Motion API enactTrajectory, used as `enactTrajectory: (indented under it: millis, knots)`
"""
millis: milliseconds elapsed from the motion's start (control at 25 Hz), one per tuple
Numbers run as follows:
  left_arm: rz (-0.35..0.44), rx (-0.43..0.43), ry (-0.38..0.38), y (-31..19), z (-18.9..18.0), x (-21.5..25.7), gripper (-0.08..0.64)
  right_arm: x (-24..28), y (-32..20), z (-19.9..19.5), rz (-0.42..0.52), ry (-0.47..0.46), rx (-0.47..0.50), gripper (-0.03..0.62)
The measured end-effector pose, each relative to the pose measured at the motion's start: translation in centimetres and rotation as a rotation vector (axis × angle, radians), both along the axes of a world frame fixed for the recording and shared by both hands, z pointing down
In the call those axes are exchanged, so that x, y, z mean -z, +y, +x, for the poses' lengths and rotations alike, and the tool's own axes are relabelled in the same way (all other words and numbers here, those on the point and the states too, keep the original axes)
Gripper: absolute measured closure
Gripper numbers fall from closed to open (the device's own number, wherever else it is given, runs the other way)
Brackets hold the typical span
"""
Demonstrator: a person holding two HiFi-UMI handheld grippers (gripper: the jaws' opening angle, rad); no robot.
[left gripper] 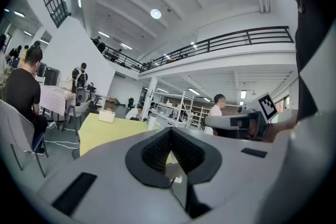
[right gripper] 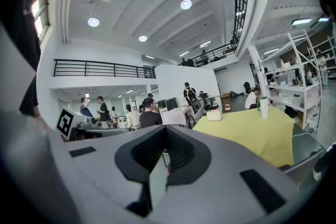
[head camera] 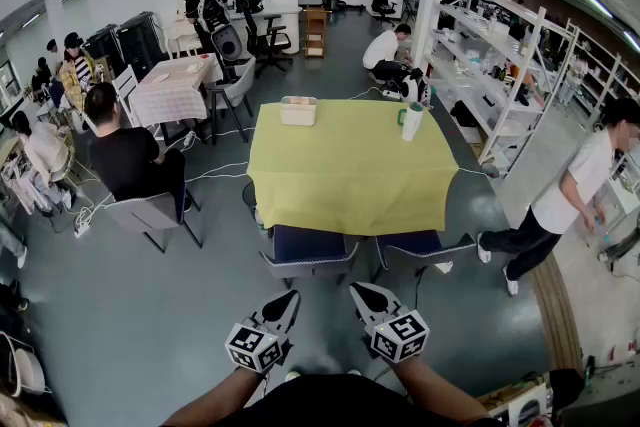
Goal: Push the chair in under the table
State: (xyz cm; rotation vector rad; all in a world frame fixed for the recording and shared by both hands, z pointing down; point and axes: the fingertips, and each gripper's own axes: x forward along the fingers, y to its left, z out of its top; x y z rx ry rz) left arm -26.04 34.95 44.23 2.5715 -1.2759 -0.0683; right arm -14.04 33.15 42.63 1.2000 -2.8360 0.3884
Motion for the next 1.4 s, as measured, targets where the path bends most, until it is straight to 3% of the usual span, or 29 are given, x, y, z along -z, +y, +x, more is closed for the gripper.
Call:
enactTrajectory:
  millis: [1160, 1400]
  knots:
    - [0.007, -0.036, 0.01, 0.4, -4.9, -0.8, 0.551, -0.1, 0.8, -4.7, 0.037, 0.056, -0.039, 0.578]
    - [-0.001, -0.04, 0.017, 1.1, -6.1, -0.8, 0.551, 0.3, 1.5, -5.2, 0.027, 0.014, -0.059, 0.578]
